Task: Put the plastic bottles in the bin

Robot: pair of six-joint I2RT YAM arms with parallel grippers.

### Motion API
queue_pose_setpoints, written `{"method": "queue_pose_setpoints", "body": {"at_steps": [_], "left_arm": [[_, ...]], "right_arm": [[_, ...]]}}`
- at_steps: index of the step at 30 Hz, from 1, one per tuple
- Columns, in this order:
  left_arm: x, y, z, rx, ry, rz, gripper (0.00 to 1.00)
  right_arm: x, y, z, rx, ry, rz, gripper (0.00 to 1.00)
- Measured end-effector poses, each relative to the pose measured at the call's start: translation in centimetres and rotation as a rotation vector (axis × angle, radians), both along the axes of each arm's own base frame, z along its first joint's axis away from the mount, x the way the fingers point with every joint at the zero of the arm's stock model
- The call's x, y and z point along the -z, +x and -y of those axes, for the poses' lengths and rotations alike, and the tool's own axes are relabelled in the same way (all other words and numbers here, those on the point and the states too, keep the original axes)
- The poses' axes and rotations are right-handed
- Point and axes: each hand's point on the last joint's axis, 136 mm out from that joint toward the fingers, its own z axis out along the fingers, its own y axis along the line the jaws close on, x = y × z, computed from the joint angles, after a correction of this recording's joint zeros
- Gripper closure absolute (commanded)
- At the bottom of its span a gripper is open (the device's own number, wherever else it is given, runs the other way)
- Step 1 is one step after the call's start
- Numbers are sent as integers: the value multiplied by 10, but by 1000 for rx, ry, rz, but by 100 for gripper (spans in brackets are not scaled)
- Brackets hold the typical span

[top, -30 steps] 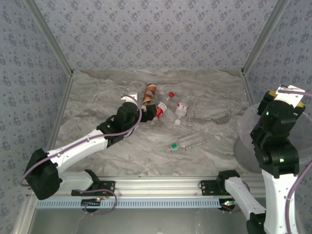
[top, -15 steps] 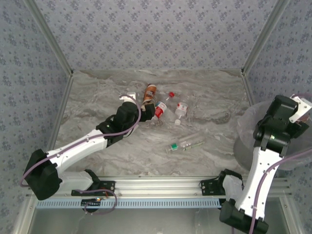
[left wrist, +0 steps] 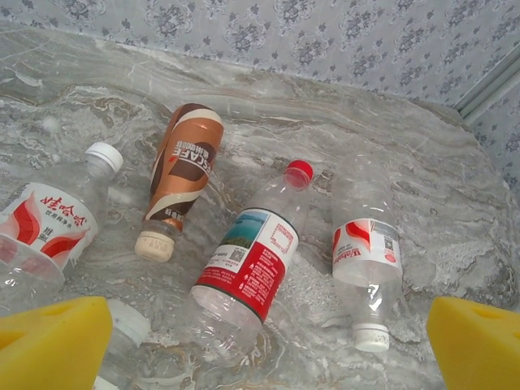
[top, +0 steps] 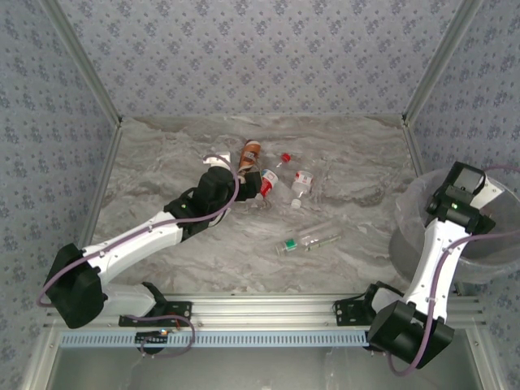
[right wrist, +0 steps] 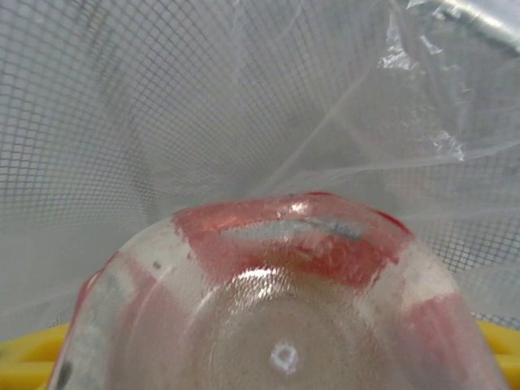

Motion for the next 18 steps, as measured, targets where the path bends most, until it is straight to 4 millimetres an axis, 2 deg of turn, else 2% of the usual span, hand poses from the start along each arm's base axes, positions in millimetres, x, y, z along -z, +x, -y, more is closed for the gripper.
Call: {"method": "queue_pose_setpoints", "body": {"at_steps": [4, 9, 13, 18], "left_arm": [[1, 0, -1, 0, 6, -5, 1], [3, 0, -4, -14, 19, -8, 1], [5, 1, -8, -34, 31, -11, 1], [8, 1, -15, -73, 42, -22, 1]], "right_arm": [[8, 0, 1, 28, 26, 3, 15], [3, -1, -5, 22, 31, 25, 12], [-27, 11, -23, -68, 22, 108, 12], [-83, 35, -70, -289, 27, 310, 11]]}}
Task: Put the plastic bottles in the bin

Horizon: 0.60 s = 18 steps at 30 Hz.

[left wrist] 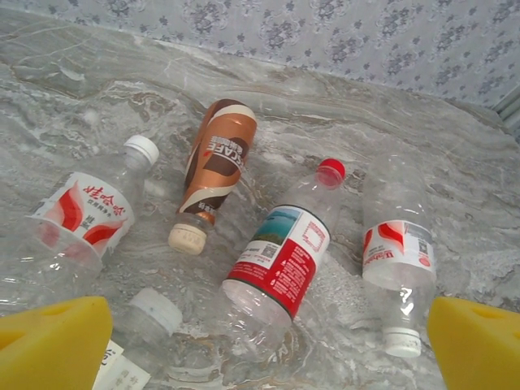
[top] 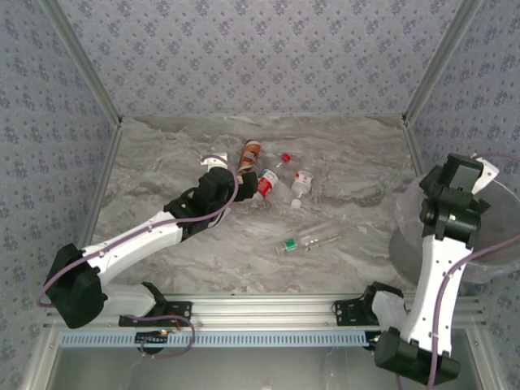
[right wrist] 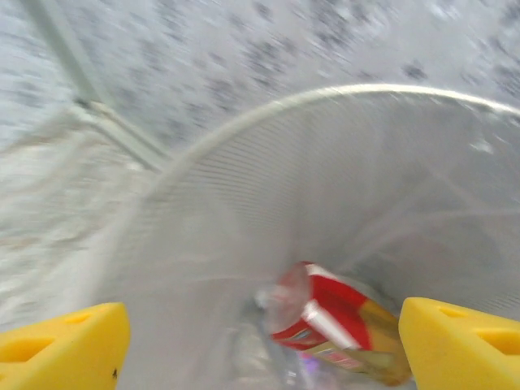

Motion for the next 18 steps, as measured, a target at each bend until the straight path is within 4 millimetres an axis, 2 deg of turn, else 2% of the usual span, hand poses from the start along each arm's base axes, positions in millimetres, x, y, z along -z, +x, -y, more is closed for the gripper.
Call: {"method": "queue_pose_setpoints", "body": {"at_steps": [5, 8, 11, 13, 18], "left_arm": [[6, 1, -14, -63, 22, -20, 0], [9, 2, -27, -114, 28, -36, 1], [6, 4, -41, -164, 12, -43, 1], [3, 5, -52, -202, -16, -45, 1], [7, 1, -79, -274, -62, -63, 1]], "right_arm": [[-31, 32, -64, -304, 96, 146, 11], [-33, 54, -113, -507, 173, 174, 11], [-25, 73, -155, -654, 221, 145, 10], [-12, 87, -181, -728, 239, 95, 9], [34, 120, -228, -805, 266, -50, 6]]}}
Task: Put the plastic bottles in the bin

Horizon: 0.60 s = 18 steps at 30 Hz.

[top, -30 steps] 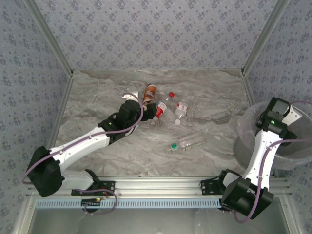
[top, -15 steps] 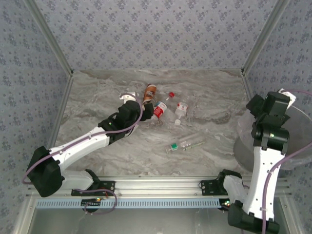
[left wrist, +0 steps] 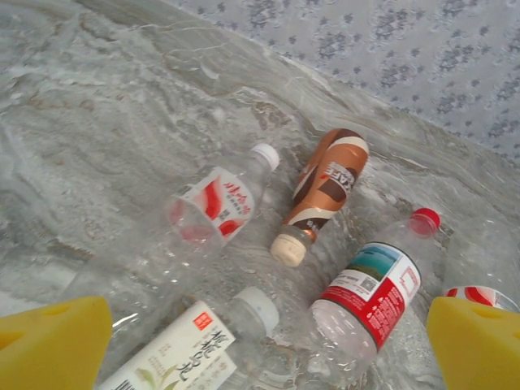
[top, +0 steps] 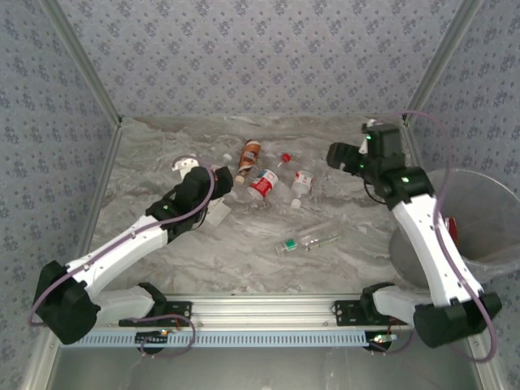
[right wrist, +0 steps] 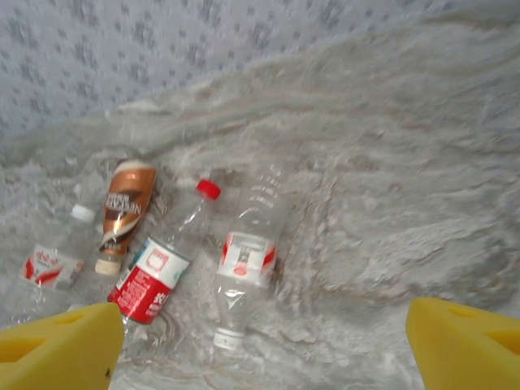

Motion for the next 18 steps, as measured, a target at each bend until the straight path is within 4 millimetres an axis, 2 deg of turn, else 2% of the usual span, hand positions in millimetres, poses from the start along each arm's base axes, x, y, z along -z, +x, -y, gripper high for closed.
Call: {"method": "queue_pose_setpoints", "body": {"at_steps": [4, 10, 18], "left_arm": [[9, 0, -12, -21, -19, -38, 1], [19, -5, -17, -19, -33, -89, 1], [25, -12, -12, 42, -29, -119, 0]], "right_arm": [[44, 28, -23, -8, -26, -108, 4], [100, 64, -40, 25, -43, -216, 0], [143, 106, -53, 68, -47, -269, 0]]}}
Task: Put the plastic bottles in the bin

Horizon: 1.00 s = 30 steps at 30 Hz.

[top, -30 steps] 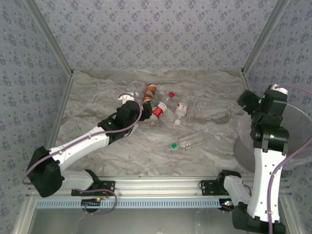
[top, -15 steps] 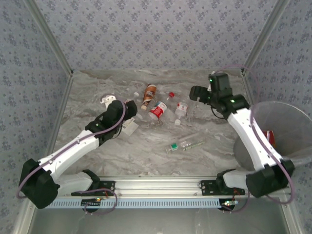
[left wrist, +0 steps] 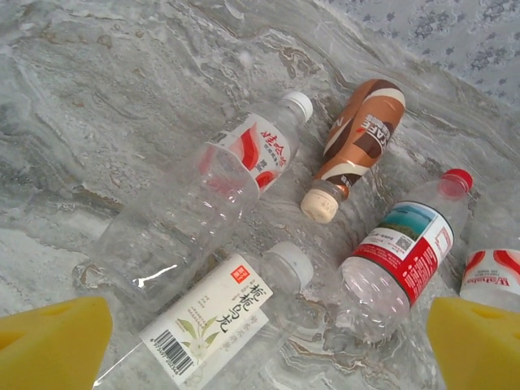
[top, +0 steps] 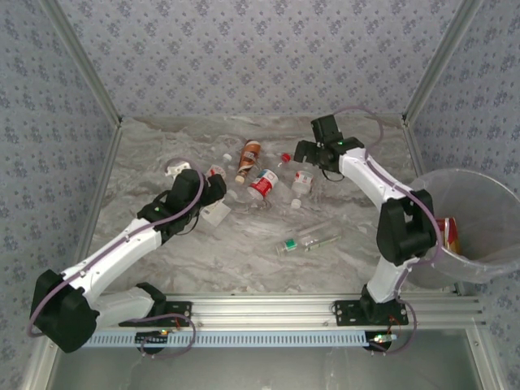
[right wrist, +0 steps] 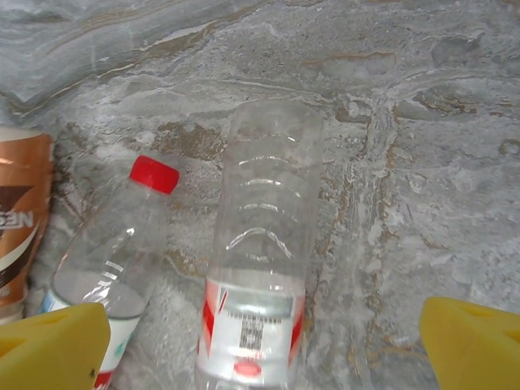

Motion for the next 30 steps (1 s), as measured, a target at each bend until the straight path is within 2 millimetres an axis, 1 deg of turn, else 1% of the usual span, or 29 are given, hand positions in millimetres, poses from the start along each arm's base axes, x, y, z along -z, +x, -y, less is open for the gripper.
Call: {"method": "queue_pose_setpoints", "body": {"at_steps": [8, 13, 21, 25, 30], "left_arm": [[4, -1, -4, -6, 5, -10, 1], [9, -3, -6, -10, 6, -20, 1], [13, -6, -2, 9, -6, -42, 1], [18, -8, 1, 22, -8, -64, 1], [23, -8, 2, 29, -6, -78, 1]], "right_arm": [[42, 32, -11, 5, -23, -60, 0], [68, 35, -12, 6, -42, -109, 1], [97, 35, -12, 9, -59, -162, 3], [104, 34, -11, 8, -64, -177, 8], [109, 37, -12, 12, -64, -179, 24]]}}
